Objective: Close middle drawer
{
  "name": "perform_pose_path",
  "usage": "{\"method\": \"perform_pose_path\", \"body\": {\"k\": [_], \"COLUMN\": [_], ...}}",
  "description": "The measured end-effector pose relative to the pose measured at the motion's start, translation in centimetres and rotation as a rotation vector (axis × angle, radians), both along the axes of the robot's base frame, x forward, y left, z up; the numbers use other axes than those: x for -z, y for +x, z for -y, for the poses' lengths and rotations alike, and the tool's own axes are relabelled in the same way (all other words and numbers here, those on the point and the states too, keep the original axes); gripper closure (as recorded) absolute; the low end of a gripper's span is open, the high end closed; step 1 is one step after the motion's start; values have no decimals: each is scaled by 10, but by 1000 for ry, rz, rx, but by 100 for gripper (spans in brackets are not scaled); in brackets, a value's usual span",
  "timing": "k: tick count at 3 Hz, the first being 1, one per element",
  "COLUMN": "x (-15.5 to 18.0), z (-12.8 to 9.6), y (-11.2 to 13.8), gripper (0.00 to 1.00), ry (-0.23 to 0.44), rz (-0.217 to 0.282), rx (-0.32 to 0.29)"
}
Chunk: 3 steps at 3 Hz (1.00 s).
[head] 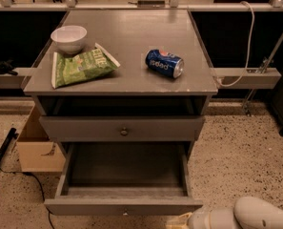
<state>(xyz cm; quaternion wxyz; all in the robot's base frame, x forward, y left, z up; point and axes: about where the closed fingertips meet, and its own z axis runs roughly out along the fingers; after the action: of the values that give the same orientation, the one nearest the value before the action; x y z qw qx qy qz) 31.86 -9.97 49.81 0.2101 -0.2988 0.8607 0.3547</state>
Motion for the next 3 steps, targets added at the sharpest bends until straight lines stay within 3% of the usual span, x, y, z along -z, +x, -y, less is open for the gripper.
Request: {"method": "perform_pose_path", "body": {"k": [1,2,3], "x": [12,16,16], "z": [-16,-28,-28], "y": [7,35,36], "gripper": [100,100,100], "ry": [-24,-55,-55], "rz": [7,40,42], "rx": [-19,-30,-30]}}
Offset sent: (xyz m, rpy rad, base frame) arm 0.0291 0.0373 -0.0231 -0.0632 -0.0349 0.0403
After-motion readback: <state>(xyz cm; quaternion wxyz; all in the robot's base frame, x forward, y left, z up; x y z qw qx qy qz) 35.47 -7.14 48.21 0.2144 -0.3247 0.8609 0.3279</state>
